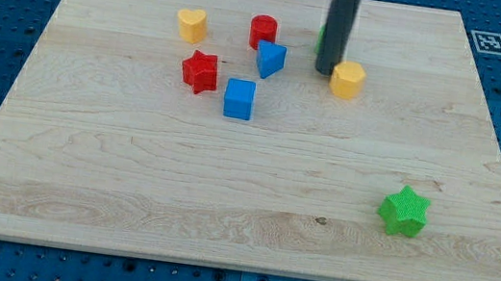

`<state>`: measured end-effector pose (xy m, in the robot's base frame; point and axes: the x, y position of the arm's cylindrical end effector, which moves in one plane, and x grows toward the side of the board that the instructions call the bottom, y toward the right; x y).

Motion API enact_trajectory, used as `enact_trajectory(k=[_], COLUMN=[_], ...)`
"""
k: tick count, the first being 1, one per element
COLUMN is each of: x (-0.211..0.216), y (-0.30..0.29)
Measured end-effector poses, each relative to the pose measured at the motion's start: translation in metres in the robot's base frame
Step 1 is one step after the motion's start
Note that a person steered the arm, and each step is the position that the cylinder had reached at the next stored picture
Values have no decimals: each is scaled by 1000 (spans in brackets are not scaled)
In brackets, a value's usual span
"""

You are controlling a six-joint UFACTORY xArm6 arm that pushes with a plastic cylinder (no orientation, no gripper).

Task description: Slide the green circle up and right a bit

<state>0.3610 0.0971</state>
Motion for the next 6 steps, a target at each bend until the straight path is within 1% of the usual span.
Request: enact_trajectory(k=[1, 2, 3, 4, 6], x=[12, -2, -17, -17, -39], y=[19, 14, -6, -26, -27])
